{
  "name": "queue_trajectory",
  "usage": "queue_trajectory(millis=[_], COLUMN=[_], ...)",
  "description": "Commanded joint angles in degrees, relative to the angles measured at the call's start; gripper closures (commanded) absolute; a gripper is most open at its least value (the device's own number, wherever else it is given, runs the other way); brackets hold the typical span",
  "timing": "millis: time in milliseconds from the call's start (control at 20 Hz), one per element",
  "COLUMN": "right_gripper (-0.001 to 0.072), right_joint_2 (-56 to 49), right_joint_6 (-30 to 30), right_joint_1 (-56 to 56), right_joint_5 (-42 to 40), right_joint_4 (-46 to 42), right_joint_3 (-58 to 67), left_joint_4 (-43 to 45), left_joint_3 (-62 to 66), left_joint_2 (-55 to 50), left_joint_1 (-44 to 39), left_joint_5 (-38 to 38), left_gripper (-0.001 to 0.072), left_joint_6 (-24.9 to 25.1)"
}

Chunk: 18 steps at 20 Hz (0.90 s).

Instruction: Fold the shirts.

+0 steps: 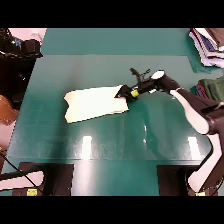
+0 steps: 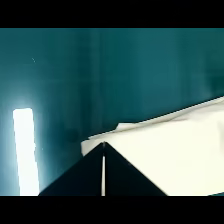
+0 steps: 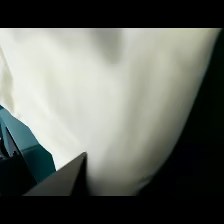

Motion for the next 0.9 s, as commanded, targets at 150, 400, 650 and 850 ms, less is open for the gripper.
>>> queue_trajectory(millis=[150, 400, 650, 850], right_gripper=[0.069, 0.0691, 0.0691, 0.0691], right_joint_2=[-2.6, 6.8, 17.6, 21.3], right_joint_6=[-2.6, 1.5, 8.4, 8.3], right_joint_1=[1.4, -11.3, -31.4, -47.7], right_joint_5=[2.5, 1.7, 1.7, 1.4], right_joint_4=[-0.1, -5.7, -21.2, -20.5], right_joint_3=[10.5, 11.1, 11.1, 11.1], left_joint_4=[-3.5, -2.9, -3.0, -3.0], left_joint_3=[0.0, 0.0, 0.0, 0.0], left_joint_2=[0.0, 0.0, 0.0, 0.0], left_joint_1=[-0.6, -8.5, -17.0, -21.5], left_joint_5=[-1.0, -0.1, 2.6, 4.6], left_gripper=[0.0685, 0.0685, 0.0685, 0.0685], left_joint_6=[0.0, 0.0, 0.0, 0.0])
